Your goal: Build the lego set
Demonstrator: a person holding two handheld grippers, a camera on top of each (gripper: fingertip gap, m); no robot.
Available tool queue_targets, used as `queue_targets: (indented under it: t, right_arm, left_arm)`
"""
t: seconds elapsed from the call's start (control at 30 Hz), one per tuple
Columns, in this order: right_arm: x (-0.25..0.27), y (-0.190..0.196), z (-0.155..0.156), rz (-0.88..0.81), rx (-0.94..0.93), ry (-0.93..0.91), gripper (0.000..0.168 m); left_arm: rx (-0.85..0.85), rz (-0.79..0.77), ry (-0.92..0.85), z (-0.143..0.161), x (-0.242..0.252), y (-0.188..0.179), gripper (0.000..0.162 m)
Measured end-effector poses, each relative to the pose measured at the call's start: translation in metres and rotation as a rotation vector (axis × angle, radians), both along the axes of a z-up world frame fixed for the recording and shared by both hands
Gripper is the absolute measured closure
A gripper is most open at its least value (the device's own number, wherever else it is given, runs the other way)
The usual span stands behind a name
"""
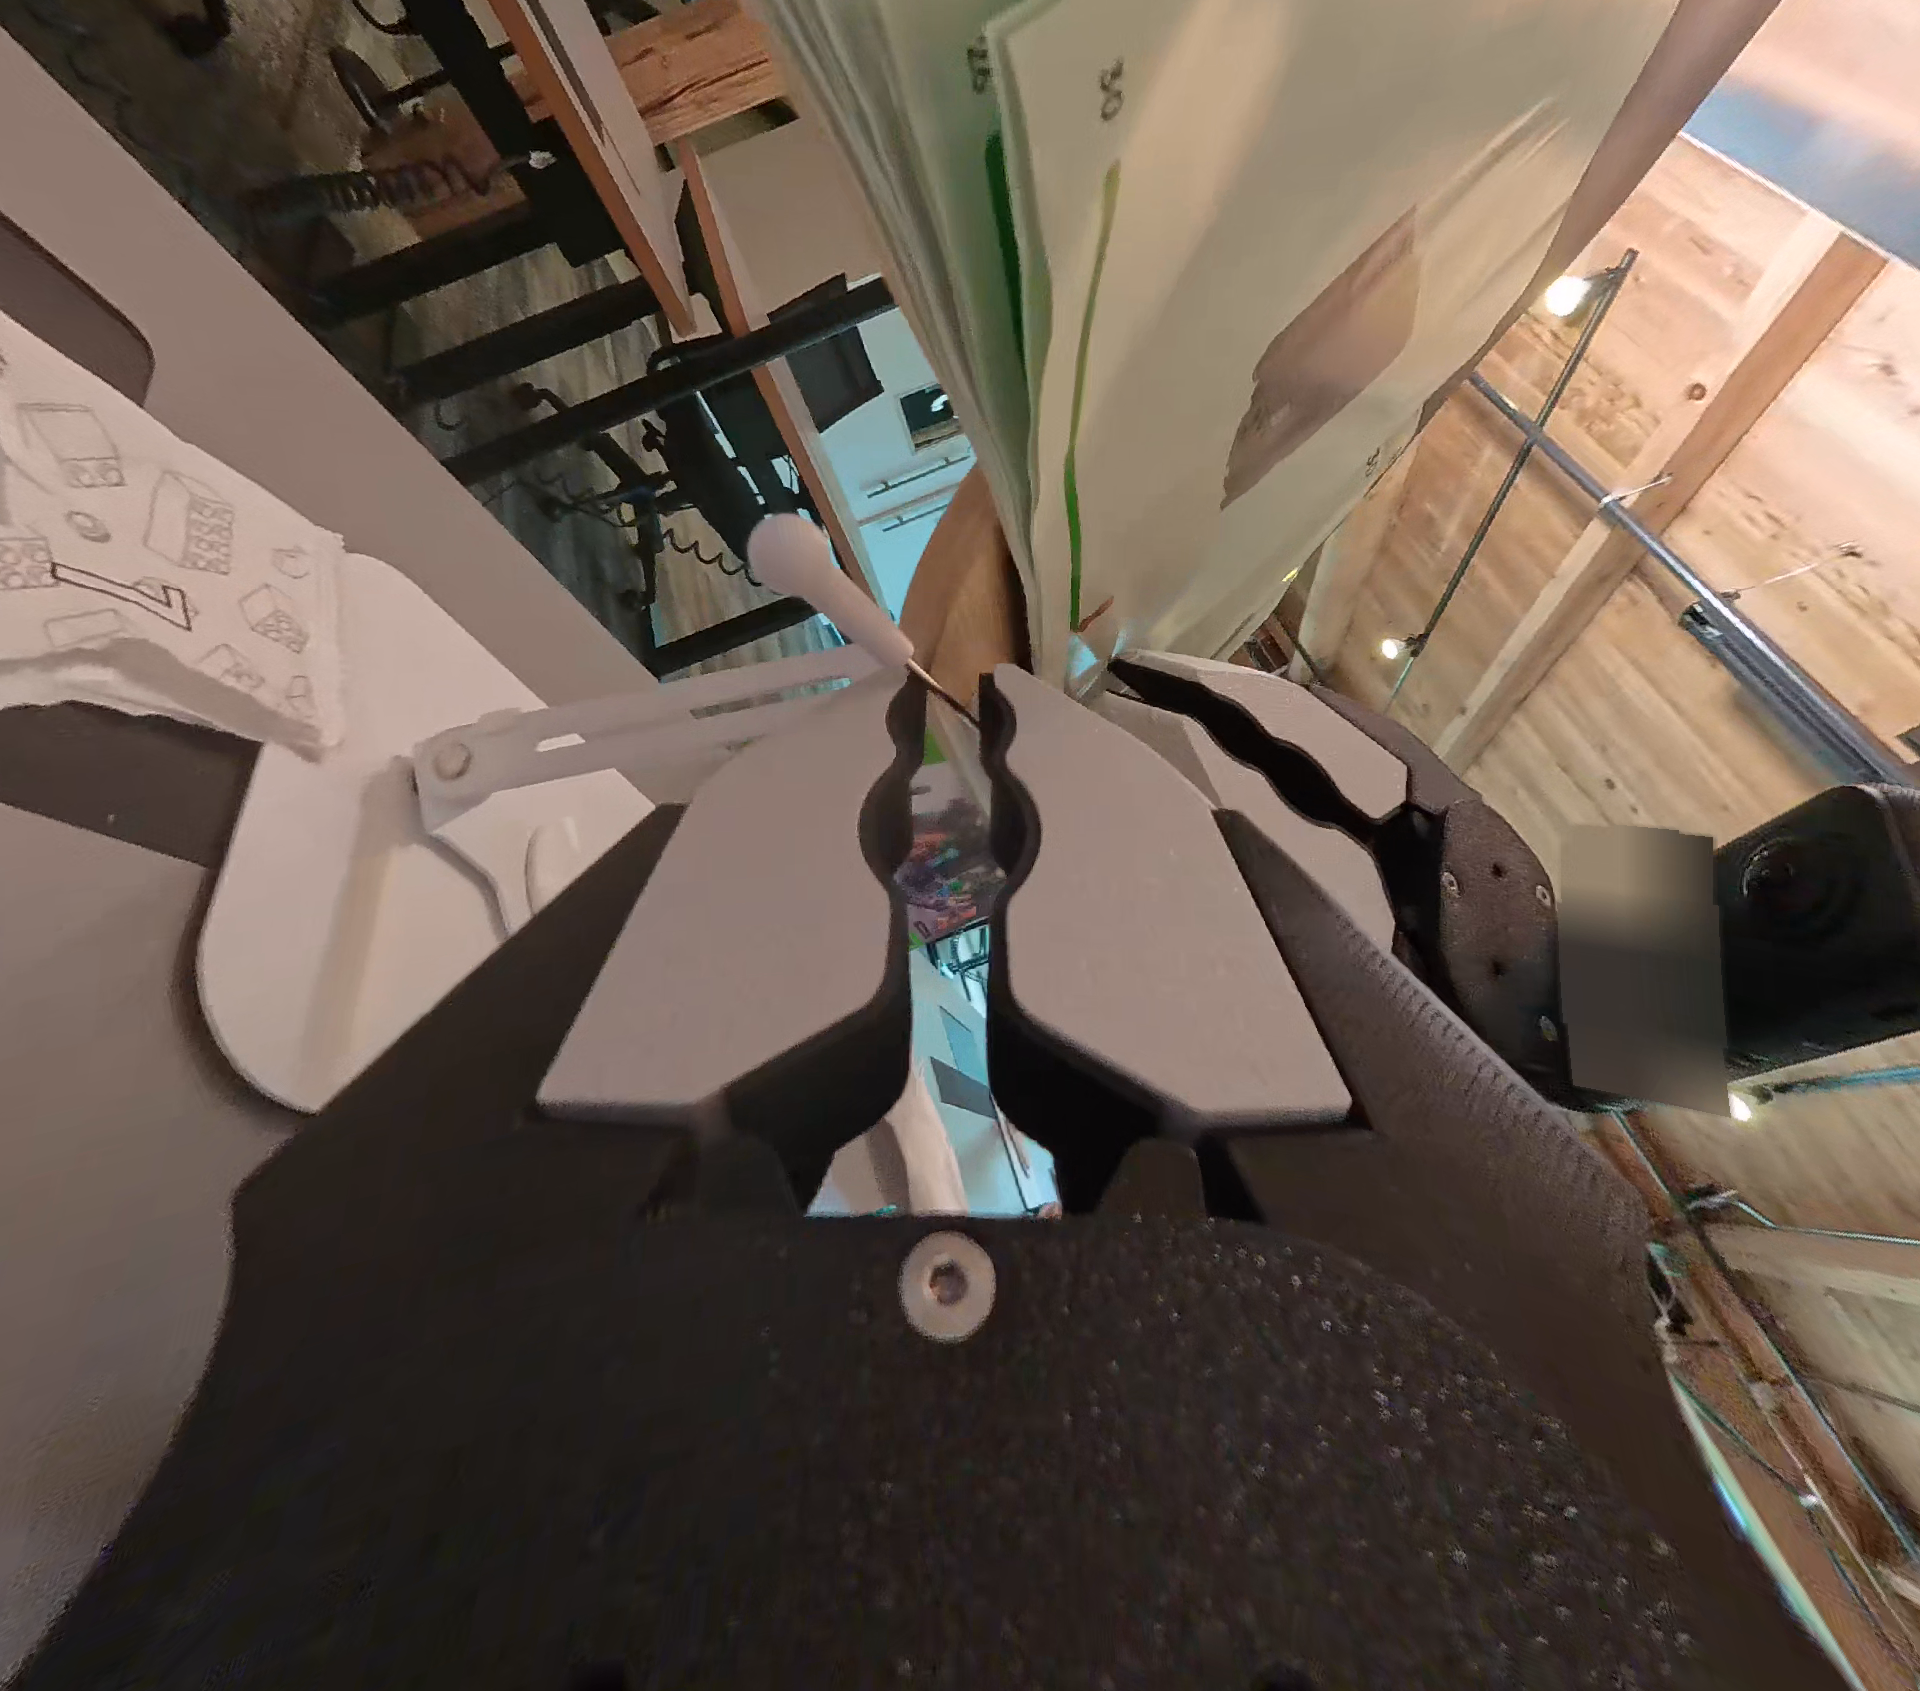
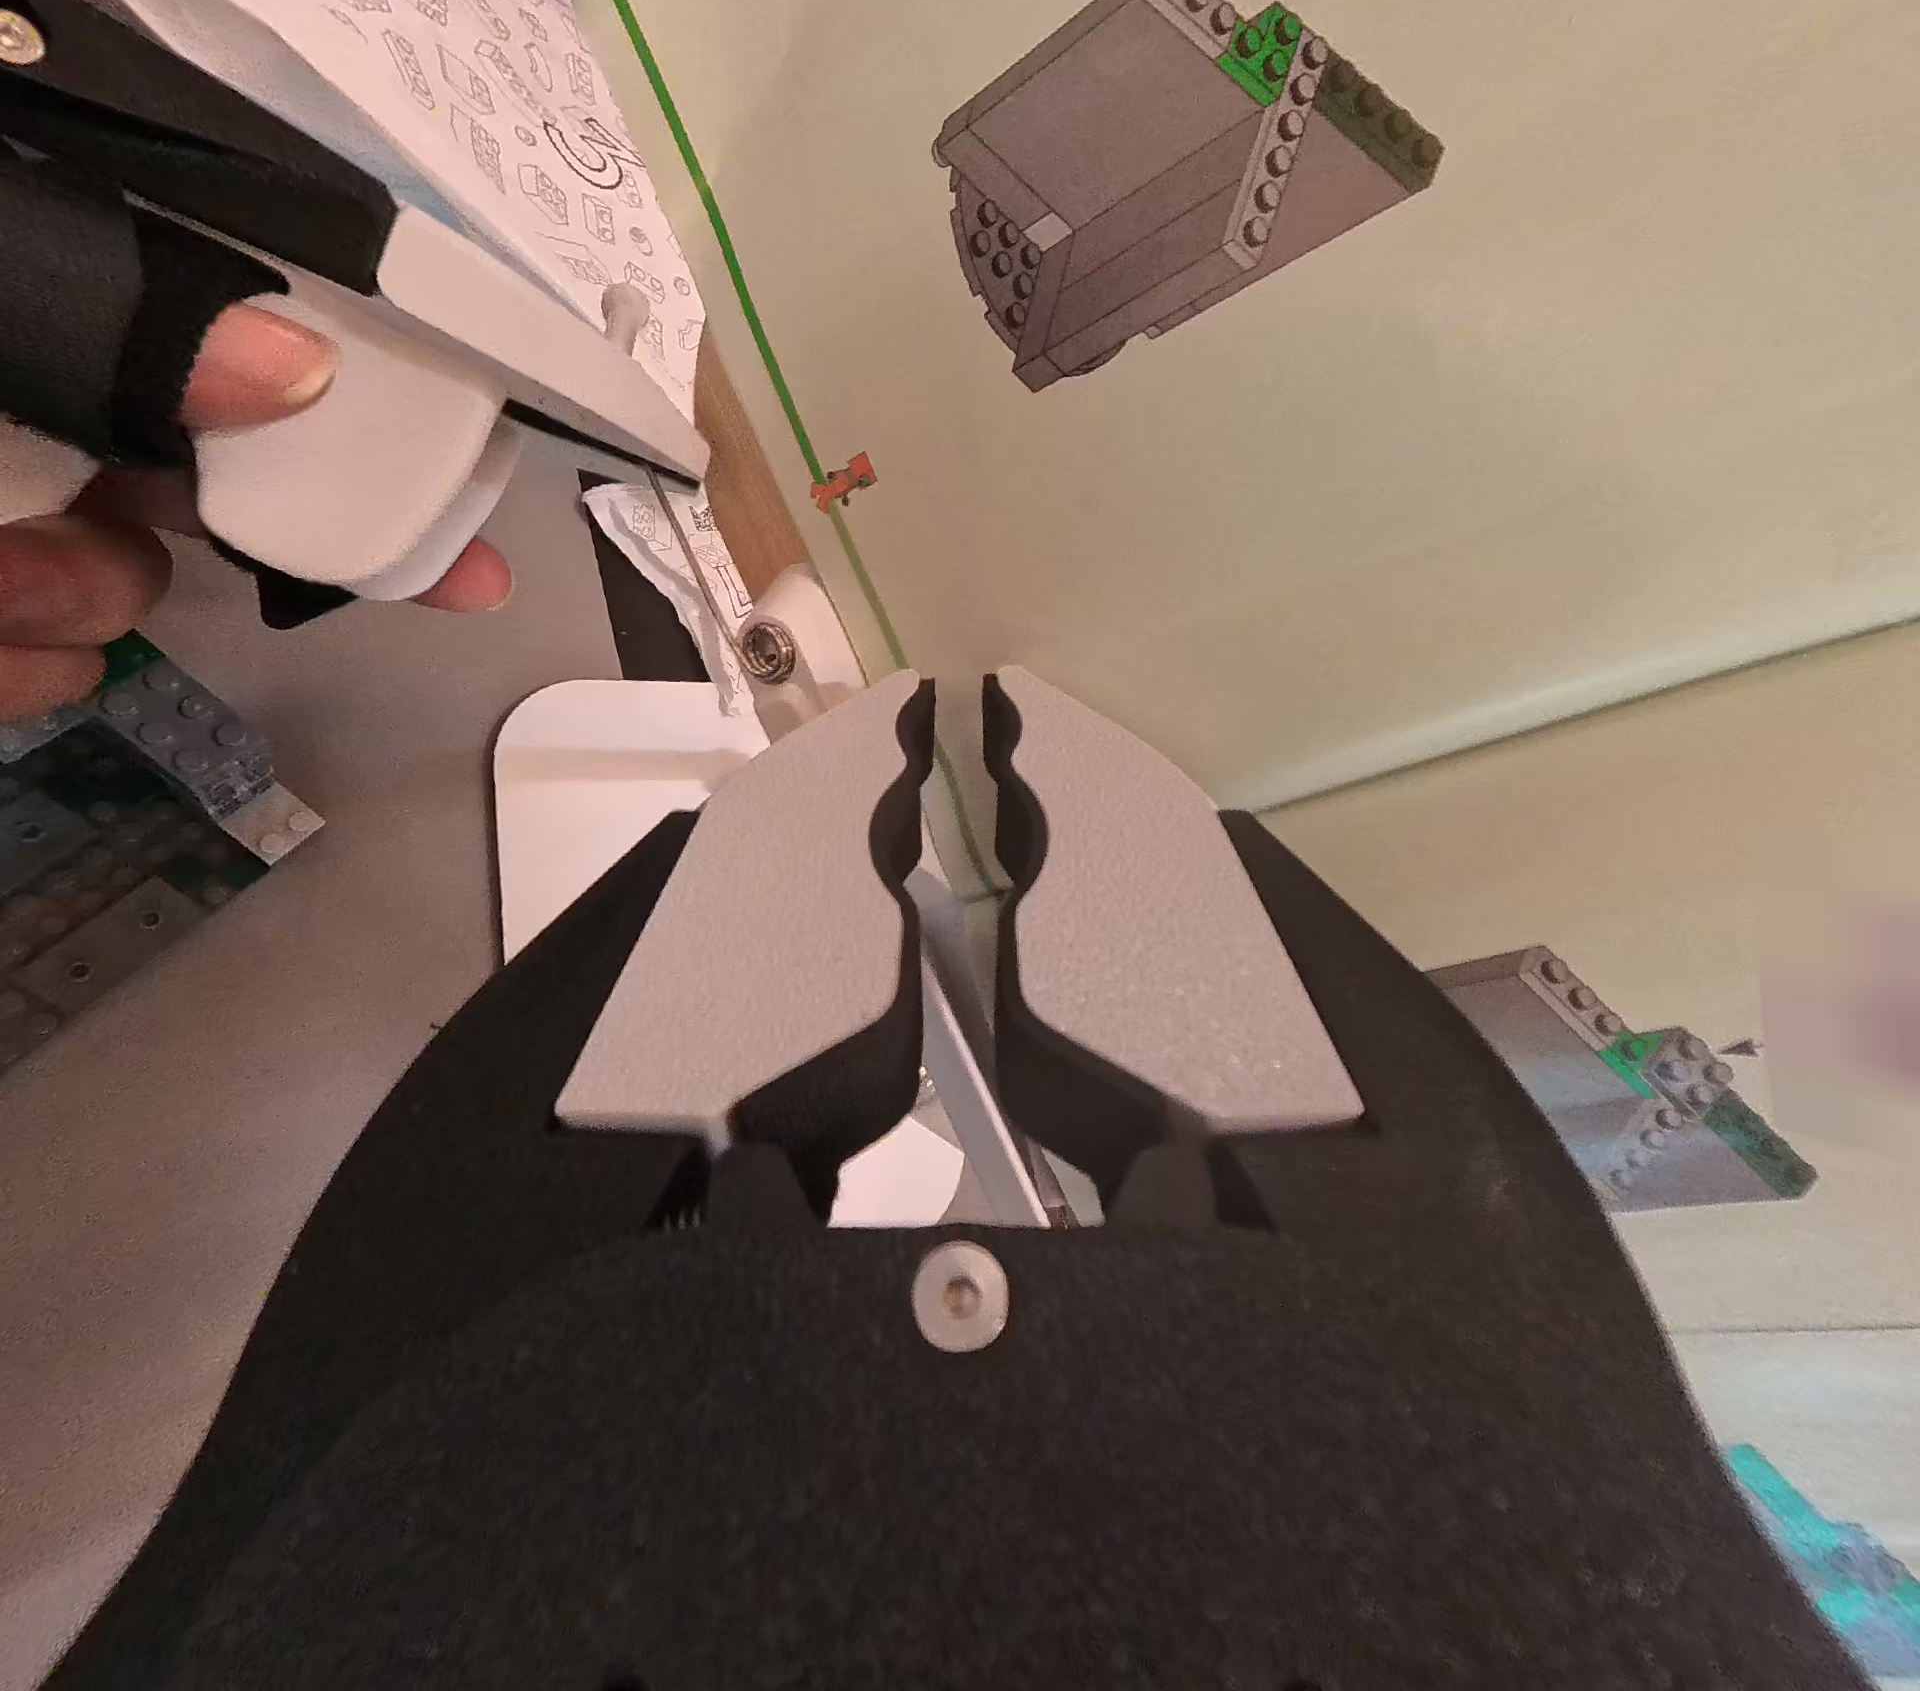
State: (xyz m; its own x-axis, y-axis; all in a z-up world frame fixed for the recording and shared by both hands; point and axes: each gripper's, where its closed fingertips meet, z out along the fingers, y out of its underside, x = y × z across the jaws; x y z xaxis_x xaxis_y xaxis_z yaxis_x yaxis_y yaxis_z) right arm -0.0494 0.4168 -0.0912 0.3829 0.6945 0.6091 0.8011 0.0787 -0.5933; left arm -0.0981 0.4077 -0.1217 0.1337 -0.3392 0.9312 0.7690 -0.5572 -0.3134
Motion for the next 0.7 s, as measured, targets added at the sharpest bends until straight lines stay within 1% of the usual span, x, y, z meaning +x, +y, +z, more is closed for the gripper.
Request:
queue_targets:
  t: [0.03, 0.17, 0.27, 0.4, 0.53, 0.67, 0.7]
  right_arm:
    - [0.000, 0.000, 0.000, 0.000, 0.002, -0.004, 0.160]
    - [0.001, 0.002, 0.001, -0.019, 0.016, -0.003, 0.164]
    - [0.002, 0.003, 0.001, -0.040, -0.003, 0.022, 0.168]
    - [0.003, 0.003, 0.002, -0.053, -0.023, 0.049, 0.168]
    - [0.002, 0.003, 0.002, -0.060, -0.042, 0.084, 0.168]
    - [0.000, 0.000, 0.001, -0.058, -0.103, 0.166, 0.168]
    - [-0.001, -0.001, 0.001, -0.058, -0.129, 0.204, 0.168]
  left_arm:
    - [0.007, 0.004, 0.008, 0.001, 0.000, -0.001, 0.154]
    - [0.058, 0.074, 0.108, 0.011, -0.002, -0.013, 0.157]
    - [0.146, 0.153, 0.303, 0.019, -0.001, -0.020, 0.158]
    - [0.237, 0.197, 0.569, 0.029, 0.003, -0.021, 0.157]
    - [0.336, 0.186, 0.847, 0.044, 0.011, -0.013, 0.157]
    - [0.440, 0.123, 1.093, 0.056, 0.031, -0.003, 0.158]
    - [0.467, 0.097, 1.140, 0.057, 0.038, -0.001, 0.156]
